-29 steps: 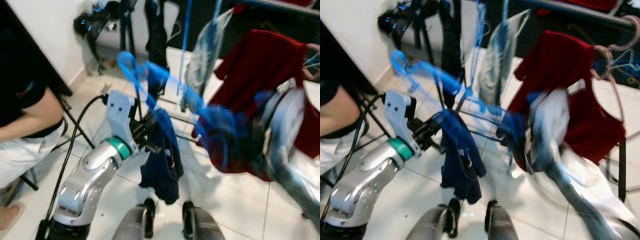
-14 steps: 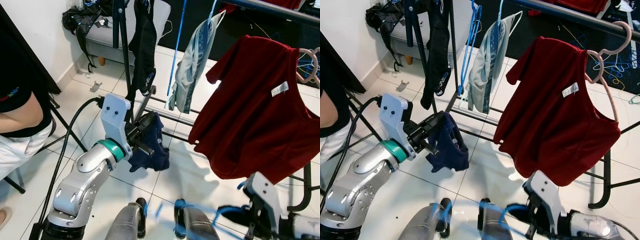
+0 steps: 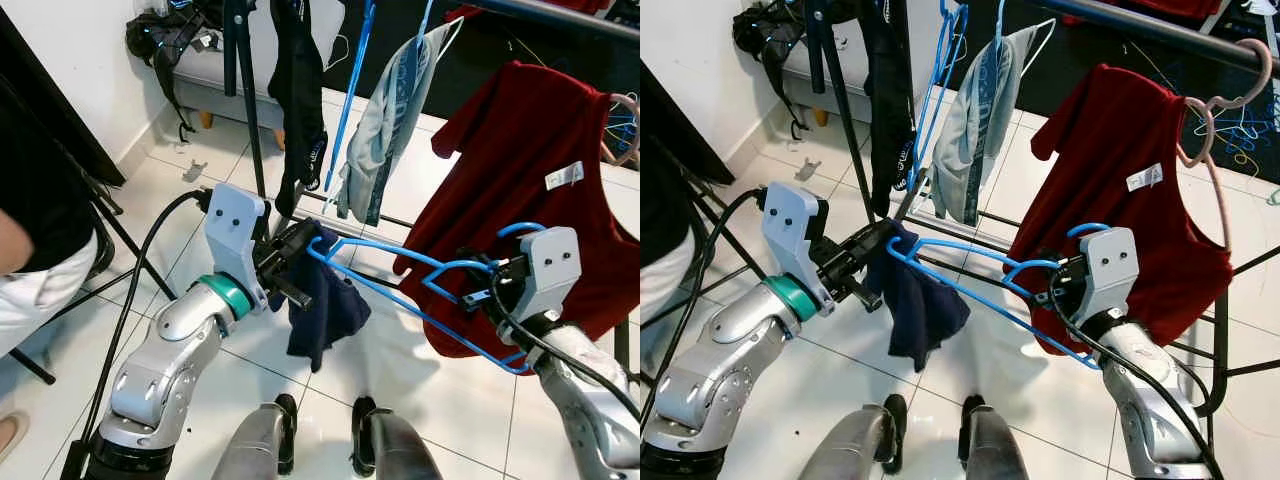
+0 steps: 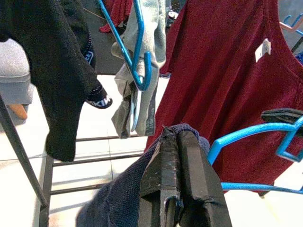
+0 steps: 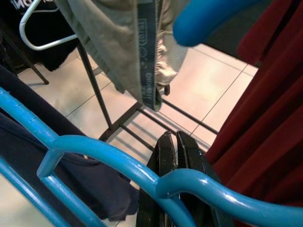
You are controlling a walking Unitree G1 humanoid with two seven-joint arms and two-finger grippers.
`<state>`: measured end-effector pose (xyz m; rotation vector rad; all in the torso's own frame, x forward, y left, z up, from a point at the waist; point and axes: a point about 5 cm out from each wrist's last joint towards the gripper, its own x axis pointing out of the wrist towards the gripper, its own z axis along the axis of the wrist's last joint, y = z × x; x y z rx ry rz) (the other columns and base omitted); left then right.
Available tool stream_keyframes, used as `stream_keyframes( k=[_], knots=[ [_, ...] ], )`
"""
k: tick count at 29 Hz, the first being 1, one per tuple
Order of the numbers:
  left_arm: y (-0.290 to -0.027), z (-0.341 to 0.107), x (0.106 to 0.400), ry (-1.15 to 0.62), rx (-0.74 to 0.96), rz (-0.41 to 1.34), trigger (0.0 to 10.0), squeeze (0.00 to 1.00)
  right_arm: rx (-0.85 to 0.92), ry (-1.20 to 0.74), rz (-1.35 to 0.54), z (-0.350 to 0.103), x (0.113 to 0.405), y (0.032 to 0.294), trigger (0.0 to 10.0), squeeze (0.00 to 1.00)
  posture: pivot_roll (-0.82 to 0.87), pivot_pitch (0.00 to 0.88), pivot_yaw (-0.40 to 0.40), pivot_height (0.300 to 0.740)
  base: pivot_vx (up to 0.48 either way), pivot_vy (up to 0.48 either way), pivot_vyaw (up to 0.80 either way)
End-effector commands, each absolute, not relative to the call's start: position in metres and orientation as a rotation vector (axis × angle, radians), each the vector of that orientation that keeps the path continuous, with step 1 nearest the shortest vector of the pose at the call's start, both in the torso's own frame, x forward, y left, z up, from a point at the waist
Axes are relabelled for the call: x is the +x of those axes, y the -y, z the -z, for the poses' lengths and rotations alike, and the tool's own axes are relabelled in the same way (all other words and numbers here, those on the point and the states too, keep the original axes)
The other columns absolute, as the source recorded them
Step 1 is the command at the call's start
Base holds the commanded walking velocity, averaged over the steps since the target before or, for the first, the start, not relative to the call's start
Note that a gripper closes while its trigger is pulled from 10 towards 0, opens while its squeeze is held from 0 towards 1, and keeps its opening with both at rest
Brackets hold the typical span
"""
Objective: Hang hanger
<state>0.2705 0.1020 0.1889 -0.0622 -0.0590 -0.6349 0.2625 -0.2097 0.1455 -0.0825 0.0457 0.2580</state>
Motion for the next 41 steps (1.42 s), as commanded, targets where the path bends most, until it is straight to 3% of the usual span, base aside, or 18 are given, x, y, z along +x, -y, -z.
stream_keyframes(
  k=[1,3,6,8,11,16,18,21,26,29,30,35,36,38,39,41],
  knots=[
    [-0.102,-0.186,0.269,0.058,-0.068,0.638,0.0,0.00,-0.054,-0.130,-0.257,-0.129,0.259,0.207,10.0,0.00,-0.12,0.193,0.080,0.740,0.000,0.000,0.00],
    [-0.102,-0.186,0.269,0.060,-0.067,0.635,0.0,0.00,-0.045,-0.271,-0.354,-0.105,0.247,0.198,10.0,0.00,-0.12,0.193,0.078,0.740,0.000,0.000,0.00],
    [-0.105,-0.185,0.273,0.062,-0.051,0.589,0.0,0.00,-0.078,-0.331,-0.403,-0.094,0.237,0.200,10.0,0.00,-0.12,0.193,0.077,0.740,0.000,0.000,0.00],
    [-0.122,-0.186,0.289,0.082,-0.033,0.397,0.0,0.00,-0.147,-0.407,-0.498,-0.079,0.217,0.208,10.0,0.00,-0.13,0.194,0.080,0.740,0.000,0.000,0.00],
    [-0.127,-0.186,0.293,0.087,-0.034,0.344,0.0,0.00,-0.170,-0.420,-0.520,-0.077,0.213,0.211,10.0,0.00,-0.13,0.194,0.080,0.740,0.000,0.000,0.00],
    [-0.156,-0.193,0.311,0.120,0.053,0.067,0.0,0.00,-0.159,-0.377,-0.527,-0.084,0.215,0.214,10.0,0.00,-0.13,0.184,0.085,0.740,0.000,0.000,0.00],
    [-0.156,-0.193,0.311,0.120,0.053,0.067,0.0,0.00,-0.159,-0.377,-0.527,-0.084,0.215,0.214,10.0,0.00,-0.13,0.184,0.085,0.740,0.000,0.000,0.00],
    [-0.180,-0.185,0.312,0.081,0.232,-0.078,0.0,0.00,-0.151,-0.319,-0.400,-0.094,0.229,0.226,10.0,0.00,-0.13,0.183,0.087,0.740,0.000,0.000,0.00],
    [-0.186,-0.174,0.304,0.036,0.334,-0.047,0.0,0.00,-0.112,-0.270,-0.257,-0.103,0.242,0.237,10.0,0.00,-0.12,0.179,0.086,0.740,0.000,0.000,0.00],
    [-0.182,-0.169,0.298,0.023,0.334,-0.001,0.0,0.00,-0.062,-0.248,-0.156,-0.108,0.248,0.243,10.0,0.00,-0.12,0.179,0.084,0.740,0.000,0.000,0.00],
    [-0.177,-0.167,0.294,0.027,0.304,0.028,0.0,0.00,-0.005,-0.230,-0.046,-0.110,0.254,0.251,10.0,0.00,-0.12,0.176,0.081,0.740,0.000,0.000,0.00],
    [-0.164,-0.172,0.294,0.069,0.203,0.071,0.0,0.00,0.093,-0.197,0.076,-0.115,0.260,0.256,10.0,0.00,-0.12,0.172,0.079,0.740,0.000,0.000,0.00],
    [-0.156,-0.179,0.296,0.105,0.143,0.104,3.3,0.00,0.122,-0.170,0.079,-0.120,0.264,0.251,10.0,0.00,-0.12,0.169,0.079,0.740,0.000,0.000,0.00],
    [-0.156,-0.179,0.296,0.105,0.143,0.104,3.3,0.00,0.122,-0.170,0.079,-0.120,0.264,0.251,10.0,0.00,-0.12,0.169,0.079,0.740,0.000,0.000,0.00],
    [-0.149,-0.186,0.299,0.135,0.094,0.123,10.0,0.00,0.160,-0.135,0.073,-0.127,0.268,0.243,10.0,0.00,-0.12,0.168,0.079,0.740,0.000,0.000,0.00],
    [-0.140,-0.194,0.301,0.171,0.059,0.150,10.0,0.00,0.191,-0.041,0.056,-0.144,0.278,0.229,10.0,0.00,-0.12,0.167,0.082,0.740,0.000,0.000,0.00]
  ],
)
